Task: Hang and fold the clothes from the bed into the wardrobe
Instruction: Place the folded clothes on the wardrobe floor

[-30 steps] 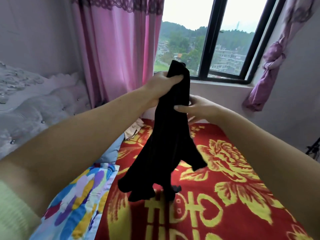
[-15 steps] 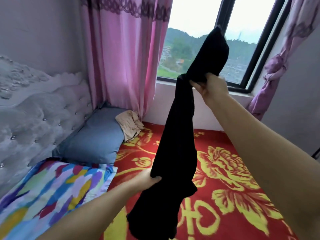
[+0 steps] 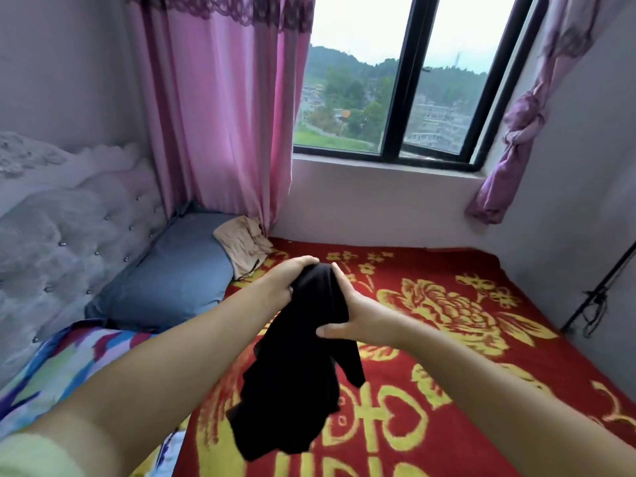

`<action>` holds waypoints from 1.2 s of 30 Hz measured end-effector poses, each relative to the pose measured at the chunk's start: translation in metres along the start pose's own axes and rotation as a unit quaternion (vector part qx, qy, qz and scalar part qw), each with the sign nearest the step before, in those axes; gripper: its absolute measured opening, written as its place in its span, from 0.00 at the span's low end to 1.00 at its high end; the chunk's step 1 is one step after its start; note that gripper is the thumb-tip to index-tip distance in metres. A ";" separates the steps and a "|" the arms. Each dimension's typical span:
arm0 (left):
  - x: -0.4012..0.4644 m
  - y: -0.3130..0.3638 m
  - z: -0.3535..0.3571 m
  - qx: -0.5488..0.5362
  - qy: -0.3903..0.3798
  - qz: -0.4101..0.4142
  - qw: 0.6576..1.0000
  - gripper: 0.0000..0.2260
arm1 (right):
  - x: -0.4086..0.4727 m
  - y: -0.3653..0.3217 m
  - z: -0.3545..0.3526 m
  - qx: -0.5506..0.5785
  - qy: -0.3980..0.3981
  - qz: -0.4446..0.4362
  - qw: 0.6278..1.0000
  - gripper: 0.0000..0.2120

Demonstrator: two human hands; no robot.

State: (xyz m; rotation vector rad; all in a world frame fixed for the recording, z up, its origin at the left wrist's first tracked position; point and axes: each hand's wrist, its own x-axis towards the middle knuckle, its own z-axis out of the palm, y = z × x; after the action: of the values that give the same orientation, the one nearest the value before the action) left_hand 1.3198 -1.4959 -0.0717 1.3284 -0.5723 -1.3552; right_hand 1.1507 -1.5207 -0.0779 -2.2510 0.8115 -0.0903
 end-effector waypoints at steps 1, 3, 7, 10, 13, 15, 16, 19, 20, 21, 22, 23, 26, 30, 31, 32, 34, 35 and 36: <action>0.000 0.000 0.000 -0.034 -0.010 -0.001 0.999 0.11 | 0.002 0.001 0.007 -0.012 0.082 0.001 0.997 0.44; 0.002 -0.001 -0.001 -0.117 -0.046 -0.001 0.992 0.11 | 0.007 0.007 0.009 0.026 0.208 0.029 0.977 0.25; -0.009 -0.008 -0.017 -0.072 -0.158 0.030 0.984 0.16 | 0.019 0.007 -0.010 0.215 0.275 0.083 0.933 0.09; -0.025 -0.027 -0.035 0.149 -0.213 0.038 0.965 0.30 | 0.022 -0.007 -0.022 0.446 0.268 0.076 0.850 0.07; -0.035 -0.043 -0.038 0.229 -0.177 0.061 0.955 0.50 | 0.027 -0.020 -0.026 0.519 0.273 0.089 0.805 0.08; -0.044 -0.046 -0.032 0.288 -0.158 0.109 0.938 0.51 | 0.030 -0.028 -0.025 0.542 0.264 0.111 0.790 0.07; -0.048 -0.047 -0.026 0.311 -0.163 0.138 0.926 0.49 | 0.032 -0.029 -0.023 0.540 0.257 0.124 0.792 0.08; -0.057 -0.053 0.000 0.345 -0.164 0.241 0.892 0.37 | 0.036 -0.033 -0.019 0.546 0.257 0.148 0.783 0.07; -0.056 -0.055 0.005 0.353 -0.134 0.270 0.886 0.30 | 0.036 -0.034 -0.018 0.556 0.257 0.153 0.776 0.08; -0.054 -0.055 0.008 0.359 -0.088 0.298 0.880 0.22 | 0.035 -0.036 -0.018 0.558 0.258 0.152 0.774 0.09; -0.052 -0.053 0.008 0.369 -0.041 0.326 0.869 0.13 | 0.033 -0.035 -0.019 0.550 0.265 0.147 0.778 0.10; -0.049 -0.049 0.006 0.383 -0.004 0.349 0.855 0.06 | 0.029 -0.034 -0.022 0.536 0.273 0.142 0.786 0.10; -0.045 -0.025 -0.003 0.424 0.041 0.399 0.812 0.08 | 0.012 -0.021 -0.043 0.484 0.287 0.129 0.816 0.09; -0.041 0.019 0.001 0.425 0.061 0.421 0.799 0.07 | -0.019 0.000 -0.085 0.205 0.299 0.154 0.919 0.13; -0.041 0.029 0.006 0.413 0.057 0.417 0.807 0.09 | -0.026 -0.001 -0.092 0.113 0.288 0.131 0.942 0.19; -0.041 0.039 0.013 0.409 0.050 0.413 0.812 0.09 | -0.032 -0.007 -0.095 0.054 0.256 0.092 0.961 0.27; -0.047 0.057 0.030 0.415 0.002 0.393 0.820 0.10 | -0.034 -0.029 -0.094 0.028 0.170 0.011 0.985 0.42; -0.050 0.064 0.038 0.404 -0.027 0.378 0.833 0.10 | -0.031 -0.040 -0.091 0.023 0.152 -0.015 0.988 0.45; -0.052 0.068 0.044 0.377 -0.051 0.361 0.851 0.09 | -0.028 -0.047 -0.088 0.020 0.161 -0.032 0.986 0.42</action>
State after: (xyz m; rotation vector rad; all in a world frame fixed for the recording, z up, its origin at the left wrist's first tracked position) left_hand 1.2920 -1.4833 0.0200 1.4030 -1.6130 -0.5607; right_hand 1.1274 -1.5335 0.0227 -2.2549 0.8939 -0.5069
